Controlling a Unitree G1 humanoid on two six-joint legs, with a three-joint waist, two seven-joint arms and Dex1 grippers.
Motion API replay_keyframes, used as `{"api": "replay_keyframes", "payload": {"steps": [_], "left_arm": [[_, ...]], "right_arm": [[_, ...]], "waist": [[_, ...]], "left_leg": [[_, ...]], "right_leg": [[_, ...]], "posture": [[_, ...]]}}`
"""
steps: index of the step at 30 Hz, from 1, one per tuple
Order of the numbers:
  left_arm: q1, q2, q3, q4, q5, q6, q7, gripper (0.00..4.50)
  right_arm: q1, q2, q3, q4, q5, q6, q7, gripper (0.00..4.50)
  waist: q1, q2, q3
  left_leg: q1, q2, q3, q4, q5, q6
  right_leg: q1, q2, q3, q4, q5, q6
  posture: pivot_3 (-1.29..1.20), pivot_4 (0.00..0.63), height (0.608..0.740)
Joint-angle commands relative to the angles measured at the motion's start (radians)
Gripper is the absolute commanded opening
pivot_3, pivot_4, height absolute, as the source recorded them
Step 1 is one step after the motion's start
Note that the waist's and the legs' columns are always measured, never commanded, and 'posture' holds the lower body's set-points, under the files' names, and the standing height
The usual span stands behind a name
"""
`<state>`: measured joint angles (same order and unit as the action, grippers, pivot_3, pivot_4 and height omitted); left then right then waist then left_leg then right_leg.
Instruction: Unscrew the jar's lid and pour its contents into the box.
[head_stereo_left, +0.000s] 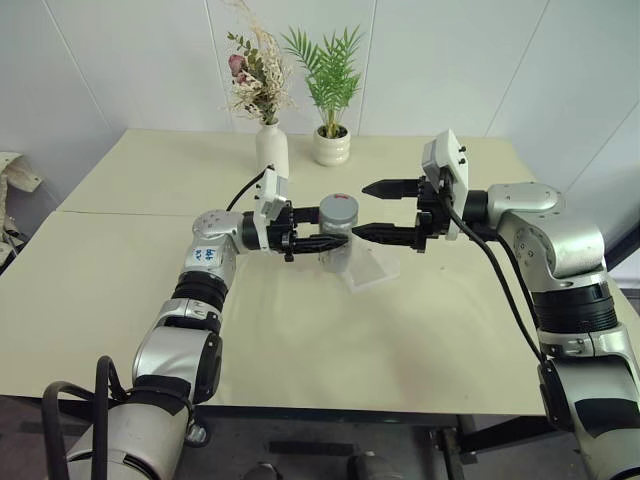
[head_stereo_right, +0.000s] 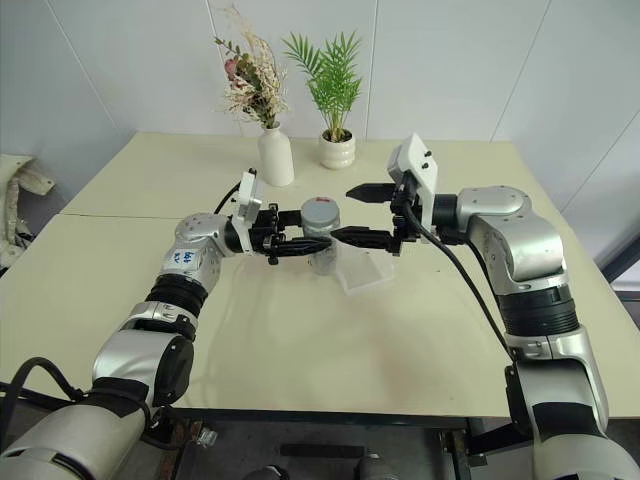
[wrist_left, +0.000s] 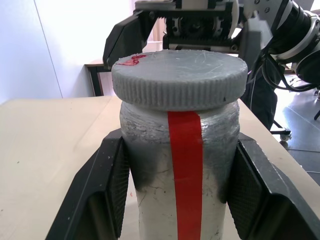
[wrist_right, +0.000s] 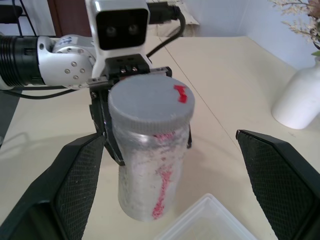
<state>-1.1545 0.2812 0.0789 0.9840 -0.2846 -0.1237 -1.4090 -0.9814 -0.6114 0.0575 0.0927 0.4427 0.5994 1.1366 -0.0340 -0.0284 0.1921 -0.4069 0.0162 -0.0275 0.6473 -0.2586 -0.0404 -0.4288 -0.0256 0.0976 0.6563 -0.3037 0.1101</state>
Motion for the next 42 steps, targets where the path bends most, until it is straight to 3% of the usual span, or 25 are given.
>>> {"api": "replay_keyframes", "payload": {"steps": [1,24,42], "left_arm": [[-0.036,-0.01,0.008,-0.003,-0.004,-0.02,0.0,2.25],[-0.042,-0.037,0.005,-0.007,0.005,-0.044,-0.004,2.25],[-0.031,-0.025,0.011,-0.009,0.002,-0.04,0.0,2.25]], "right_arm": [[-0.033,0.02,-0.022,-0.018,0.02,-0.009,-0.009,4.4],[-0.138,0.186,0.051,0.156,-0.06,-0.104,-0.003,4.4],[-0.133,0.138,0.011,0.185,-0.083,-0.119,-0.002,4.4]], "waist": [[0.0,0.0,0.0],[0.0,0.0,0.0],[0.0,0.0,0.0]], "left_leg": [[0.0,0.0,0.0,0.0,0.0,0.0],[0.0,0.0,0.0,0.0,0.0,0.0],[0.0,0.0,0.0,0.0,0.0,0.0]], "right_leg": [[0.0,0.0,0.0,0.0,0.0,0.0],[0.0,0.0,0.0,0.0,0.0,0.0],[0.0,0.0,0.0,0.0,0.0,0.0]], "posture": [[0.0,0.15,0.74],[0.0,0.15,0.74],[0.0,0.15,0.74]]}}
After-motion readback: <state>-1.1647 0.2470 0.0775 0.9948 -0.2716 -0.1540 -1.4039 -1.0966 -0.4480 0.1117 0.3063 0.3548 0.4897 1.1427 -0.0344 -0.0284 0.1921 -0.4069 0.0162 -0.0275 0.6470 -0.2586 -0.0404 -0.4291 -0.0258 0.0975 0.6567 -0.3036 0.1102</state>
